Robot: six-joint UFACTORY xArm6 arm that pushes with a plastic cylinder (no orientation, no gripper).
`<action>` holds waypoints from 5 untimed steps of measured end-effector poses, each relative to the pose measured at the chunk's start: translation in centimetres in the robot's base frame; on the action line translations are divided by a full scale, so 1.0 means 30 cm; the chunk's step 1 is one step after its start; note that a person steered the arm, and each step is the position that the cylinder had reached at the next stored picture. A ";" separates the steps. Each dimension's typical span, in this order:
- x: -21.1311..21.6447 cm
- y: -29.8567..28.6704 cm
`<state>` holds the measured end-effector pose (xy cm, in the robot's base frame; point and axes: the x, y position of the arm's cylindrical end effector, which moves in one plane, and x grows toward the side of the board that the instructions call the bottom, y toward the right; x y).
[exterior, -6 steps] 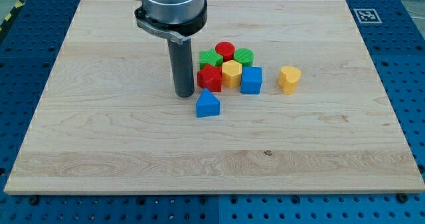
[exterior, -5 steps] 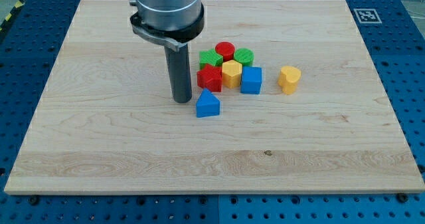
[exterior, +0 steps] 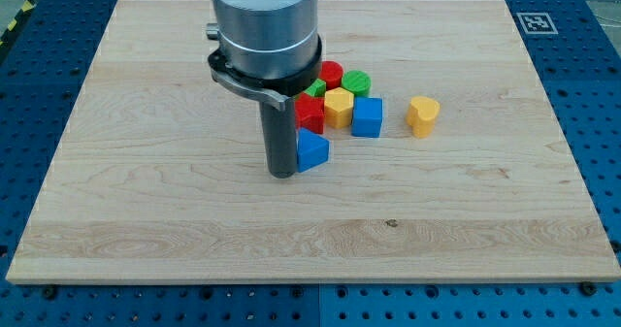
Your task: Push blue triangle below to the yellow hexagon
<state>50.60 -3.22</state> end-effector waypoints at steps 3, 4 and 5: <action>-0.033 0.120; -0.058 0.139; -0.075 0.151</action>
<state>48.34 1.31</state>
